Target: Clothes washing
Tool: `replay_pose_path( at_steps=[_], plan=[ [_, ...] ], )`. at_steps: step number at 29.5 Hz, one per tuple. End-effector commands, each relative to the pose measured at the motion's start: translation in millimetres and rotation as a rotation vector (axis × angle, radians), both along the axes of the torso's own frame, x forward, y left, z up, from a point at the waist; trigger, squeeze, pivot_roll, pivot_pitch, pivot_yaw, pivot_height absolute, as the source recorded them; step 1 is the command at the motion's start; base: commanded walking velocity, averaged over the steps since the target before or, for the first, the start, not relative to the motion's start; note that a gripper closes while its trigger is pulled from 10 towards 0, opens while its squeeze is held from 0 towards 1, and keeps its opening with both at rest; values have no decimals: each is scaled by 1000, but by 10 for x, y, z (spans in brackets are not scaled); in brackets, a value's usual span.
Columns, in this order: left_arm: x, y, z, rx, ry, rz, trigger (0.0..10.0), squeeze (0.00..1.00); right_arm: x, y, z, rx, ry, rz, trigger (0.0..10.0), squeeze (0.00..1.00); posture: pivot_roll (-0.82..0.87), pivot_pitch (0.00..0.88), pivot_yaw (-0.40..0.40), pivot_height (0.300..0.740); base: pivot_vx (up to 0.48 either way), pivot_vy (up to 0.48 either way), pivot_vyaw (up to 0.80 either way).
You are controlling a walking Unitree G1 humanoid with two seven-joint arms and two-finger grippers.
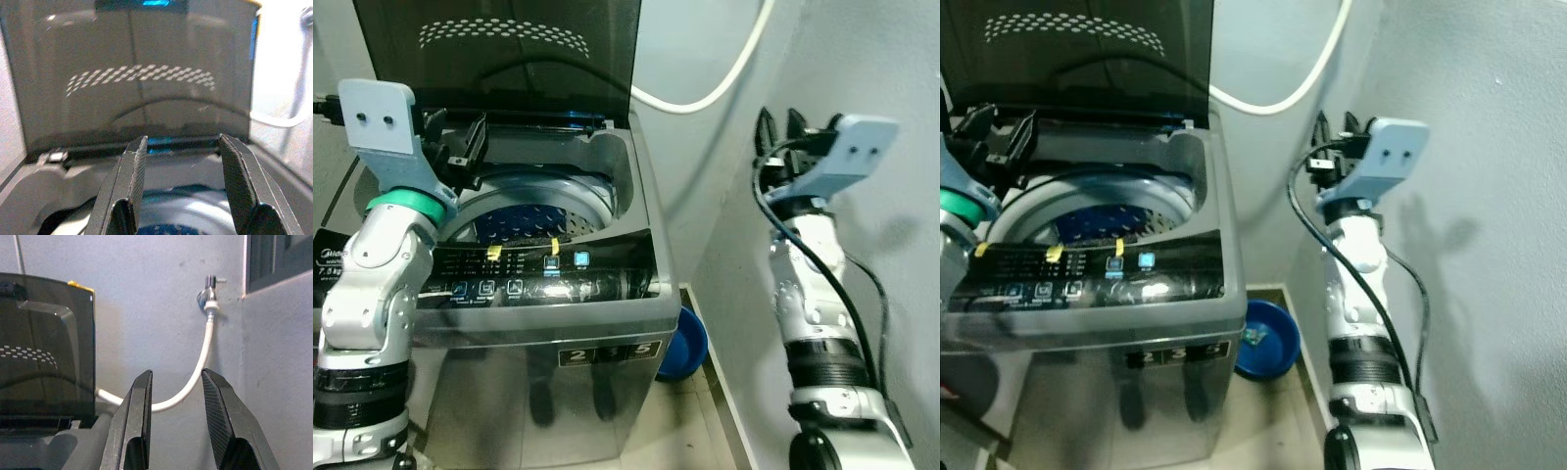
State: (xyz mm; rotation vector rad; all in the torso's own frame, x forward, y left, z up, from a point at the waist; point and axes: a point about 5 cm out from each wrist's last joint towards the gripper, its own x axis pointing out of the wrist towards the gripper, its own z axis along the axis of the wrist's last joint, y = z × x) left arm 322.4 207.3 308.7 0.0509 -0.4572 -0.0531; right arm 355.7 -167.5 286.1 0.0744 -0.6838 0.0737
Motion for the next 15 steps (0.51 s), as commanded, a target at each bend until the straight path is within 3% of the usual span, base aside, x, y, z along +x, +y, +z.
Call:
replay_pose_path(
  at_steps=[1, 11, 15],
  plan=[
    [33, -42, -22, -1, 3, -6, 10000, 0, -8, 13, 10, -6, -1, 5, 10000, 0, 103, 26, -6, 740, 0, 0, 0],
    [62, -83, -36, -18, -2, 11, 10000, 0, -38, 66, -39, 32, 23, 5, 10000, 0, 104, 27, -9, 740, 0, 0, 0],
    [63, -81, -41, -21, 0, 11, 10000, 0, -56, 84, -38, 29, 31, 12, 10000, 0, 102, 29, -9, 740, -322, 0, 0]
  ],
)
